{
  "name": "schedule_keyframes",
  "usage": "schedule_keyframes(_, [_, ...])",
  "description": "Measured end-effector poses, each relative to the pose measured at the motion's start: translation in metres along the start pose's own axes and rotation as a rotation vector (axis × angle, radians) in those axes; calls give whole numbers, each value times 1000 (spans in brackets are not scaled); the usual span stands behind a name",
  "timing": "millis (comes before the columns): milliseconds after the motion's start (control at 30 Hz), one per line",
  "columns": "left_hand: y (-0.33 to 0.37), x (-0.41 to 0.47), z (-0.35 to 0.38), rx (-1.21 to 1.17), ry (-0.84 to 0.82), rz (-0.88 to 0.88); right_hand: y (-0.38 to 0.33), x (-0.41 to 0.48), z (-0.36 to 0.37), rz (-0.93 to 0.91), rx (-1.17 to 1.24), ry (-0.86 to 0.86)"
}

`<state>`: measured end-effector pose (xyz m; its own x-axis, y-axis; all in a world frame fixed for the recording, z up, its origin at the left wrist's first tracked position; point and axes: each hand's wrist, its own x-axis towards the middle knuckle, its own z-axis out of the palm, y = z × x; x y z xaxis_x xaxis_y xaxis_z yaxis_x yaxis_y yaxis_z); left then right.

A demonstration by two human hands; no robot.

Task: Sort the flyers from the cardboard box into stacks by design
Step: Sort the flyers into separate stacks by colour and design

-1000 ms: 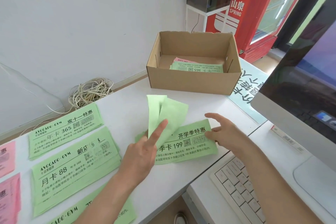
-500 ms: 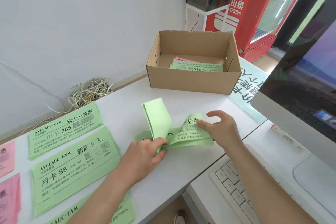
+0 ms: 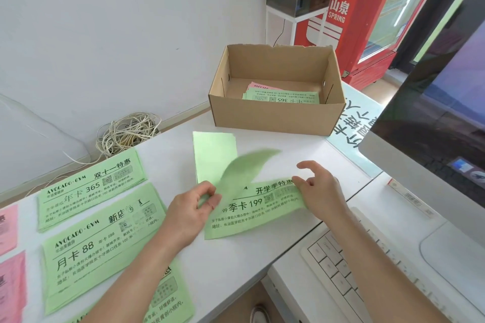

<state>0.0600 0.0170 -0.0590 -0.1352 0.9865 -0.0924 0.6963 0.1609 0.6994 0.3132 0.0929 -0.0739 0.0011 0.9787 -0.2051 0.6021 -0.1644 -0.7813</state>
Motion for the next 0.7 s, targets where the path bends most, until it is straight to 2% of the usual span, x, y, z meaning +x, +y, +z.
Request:
schedule_keyframes(100, [6,-5,2,156,-44,100,0,1,-2,21,3,-30])
schedule_keyframes(233, [20,-16,0,460,-301,280,-1,5,-9,100,52,-51])
schedule_keyframes(333, [24,-18,-1,572,-439,474,-14,3,-15,131,99,-99])
schedule_keyframes(433, [26,-14,1,700,-528,525,-29,0,-24,191,184,-148])
schedule_keyframes(533, [32,-10,1,780,-618,466,-32,-3,-30,186,150,-230])
schedule_keyframes(633, [36,-7,-6,709,-686,295,-30,-8,-30,138,80,-317])
schedule_keyframes(700, [39,-7,-7,656,-672,230,-27,-10,-27,130,8,-351])
